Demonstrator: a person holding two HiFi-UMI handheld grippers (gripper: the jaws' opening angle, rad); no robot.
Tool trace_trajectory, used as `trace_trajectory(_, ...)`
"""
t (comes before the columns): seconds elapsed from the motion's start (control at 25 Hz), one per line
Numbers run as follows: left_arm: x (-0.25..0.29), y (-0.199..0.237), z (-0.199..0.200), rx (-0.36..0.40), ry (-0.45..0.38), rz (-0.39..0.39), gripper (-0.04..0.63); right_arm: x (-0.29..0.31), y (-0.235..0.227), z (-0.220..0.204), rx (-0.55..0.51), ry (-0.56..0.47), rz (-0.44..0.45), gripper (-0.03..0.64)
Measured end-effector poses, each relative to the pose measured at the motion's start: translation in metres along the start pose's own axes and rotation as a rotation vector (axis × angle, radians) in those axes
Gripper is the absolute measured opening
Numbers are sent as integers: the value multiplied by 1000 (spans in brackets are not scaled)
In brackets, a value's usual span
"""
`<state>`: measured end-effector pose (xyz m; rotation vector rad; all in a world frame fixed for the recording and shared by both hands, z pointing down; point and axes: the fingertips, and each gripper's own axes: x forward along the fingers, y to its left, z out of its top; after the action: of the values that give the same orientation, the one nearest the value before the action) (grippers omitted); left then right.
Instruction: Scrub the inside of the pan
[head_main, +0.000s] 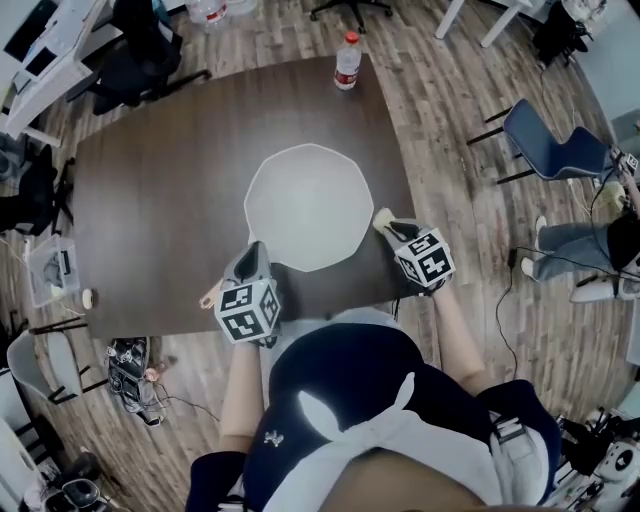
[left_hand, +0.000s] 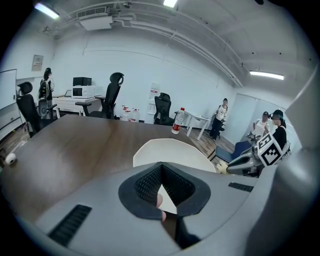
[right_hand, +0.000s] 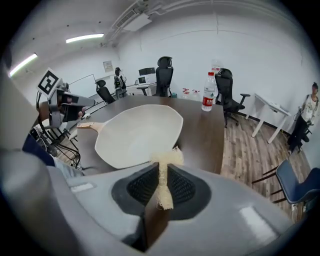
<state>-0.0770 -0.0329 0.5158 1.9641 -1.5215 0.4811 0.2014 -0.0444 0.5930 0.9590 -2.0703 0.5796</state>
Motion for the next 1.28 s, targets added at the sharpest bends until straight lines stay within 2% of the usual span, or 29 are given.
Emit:
trace_trajectory(0.28, 2, 24, -3, -20, 9, 31, 3, -13, 32, 64, -113, -100, 82, 49)
trace_trajectory(0.52, 6, 37, -4, -30, 21, 49, 3, 0, 86, 96, -305, -136, 287, 51)
trace_trajectory(0.64, 10, 45, -9, -40, 39, 45, 3, 11, 117, 103, -394, -119, 382, 52)
trace_trajectory(0.84, 11, 52, -17, -59, 63, 50, 3, 28, 157, 105, -456, -80, 491, 54)
trace_trajectory(0.92, 11, 56, -19, -60, 70, 55, 3, 34, 170, 98, -488, -30, 526, 54)
trace_trajectory(1.04, 14, 60, -24, -69, 83, 58, 3, 43, 186, 88, -542, 34, 568, 54)
trace_trajectory(1.28, 17, 65, -27, -74, 95, 62, 3, 57, 199, 79, -580, 79, 608, 55)
